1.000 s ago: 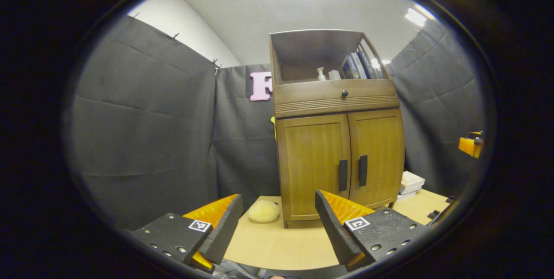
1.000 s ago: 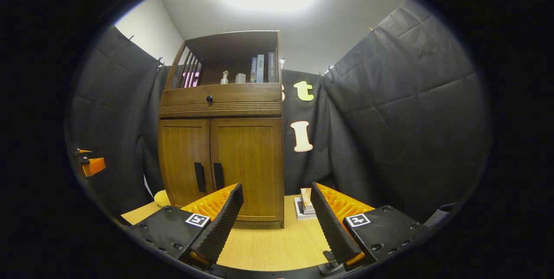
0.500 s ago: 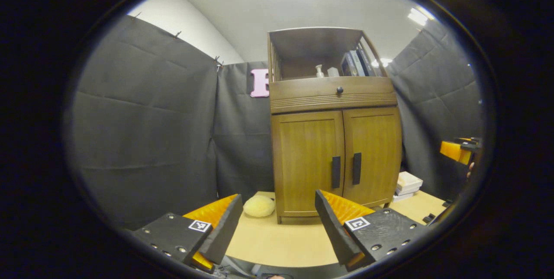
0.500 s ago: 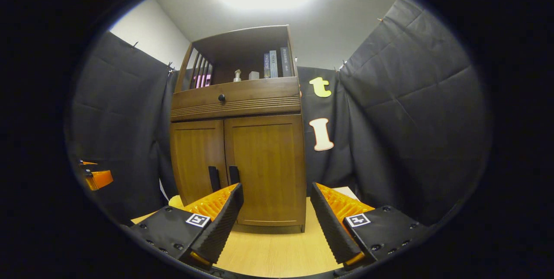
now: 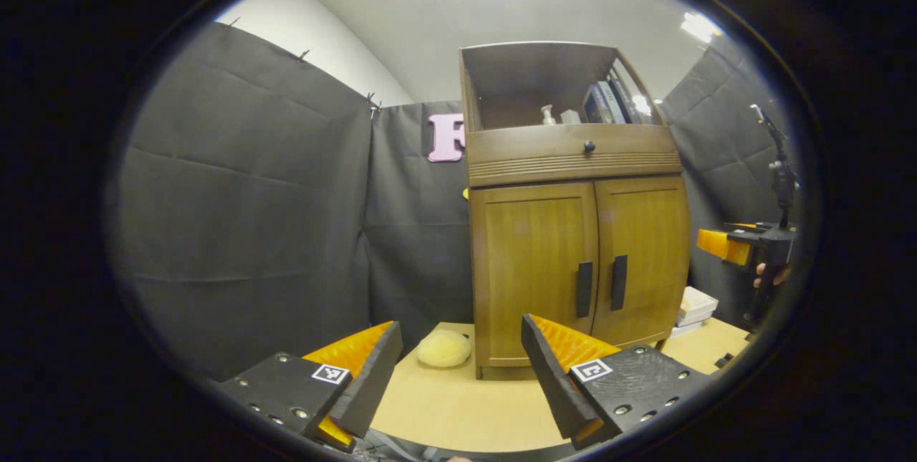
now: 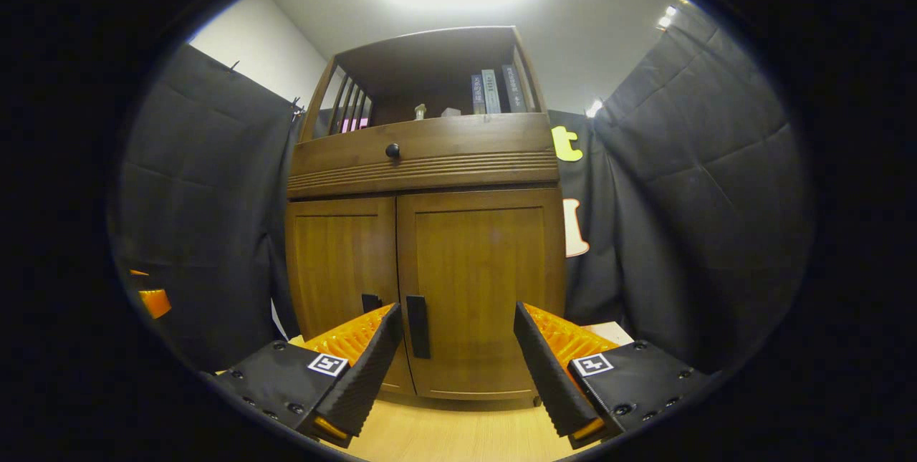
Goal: Open the right door of the double-door shoe cabinet with the right hand, and open the left door with the left hand.
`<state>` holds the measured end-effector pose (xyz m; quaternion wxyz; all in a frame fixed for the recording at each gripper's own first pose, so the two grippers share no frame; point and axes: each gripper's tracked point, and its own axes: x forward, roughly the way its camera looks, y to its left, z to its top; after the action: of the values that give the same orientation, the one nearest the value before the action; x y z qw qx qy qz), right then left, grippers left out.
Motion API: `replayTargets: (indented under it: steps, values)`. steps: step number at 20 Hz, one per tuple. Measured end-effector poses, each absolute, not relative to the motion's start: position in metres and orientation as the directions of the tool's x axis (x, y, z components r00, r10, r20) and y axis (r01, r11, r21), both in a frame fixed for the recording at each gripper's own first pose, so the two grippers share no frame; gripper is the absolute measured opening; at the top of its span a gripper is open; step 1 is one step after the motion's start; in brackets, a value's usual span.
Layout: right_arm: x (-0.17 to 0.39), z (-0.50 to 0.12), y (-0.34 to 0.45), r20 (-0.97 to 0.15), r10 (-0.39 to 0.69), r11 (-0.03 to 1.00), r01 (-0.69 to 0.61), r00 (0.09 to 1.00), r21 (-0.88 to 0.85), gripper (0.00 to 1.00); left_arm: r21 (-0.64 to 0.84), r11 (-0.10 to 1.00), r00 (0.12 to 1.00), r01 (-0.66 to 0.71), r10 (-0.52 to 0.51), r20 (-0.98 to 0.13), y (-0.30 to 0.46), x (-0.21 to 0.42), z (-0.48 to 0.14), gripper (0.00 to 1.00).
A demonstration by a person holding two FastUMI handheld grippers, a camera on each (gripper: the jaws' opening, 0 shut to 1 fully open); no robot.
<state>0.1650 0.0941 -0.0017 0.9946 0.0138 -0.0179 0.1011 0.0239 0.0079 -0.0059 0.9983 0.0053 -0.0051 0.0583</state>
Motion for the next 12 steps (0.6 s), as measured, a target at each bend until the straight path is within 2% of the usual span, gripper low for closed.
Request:
replayTargets:
  steps: [2,4,12]
  values:
    - [0.184,-0.009,0.11,0.032,0.21,0.977,-0.21,0.977,0.027,0.98,0.015,0.991,0.991,-0.13,0.13,0.01,0.02,0.034,-0.006,0.94]
    - [0.201,-0.017,0.123,0.021,0.215,0.976,-0.215,0.976,0.031,0.98,0.024,0.989,0.99,-0.144,0.144,0.006,0.033,0.042,-0.009,0.98]
    - [0.276,-0.051,0.157,-0.033,0.198,0.98,-0.197,0.98,0.028,0.96,0.026,0.98,0.98,-0.195,0.196,-0.025,0.05,0.044,-0.017,0.96]
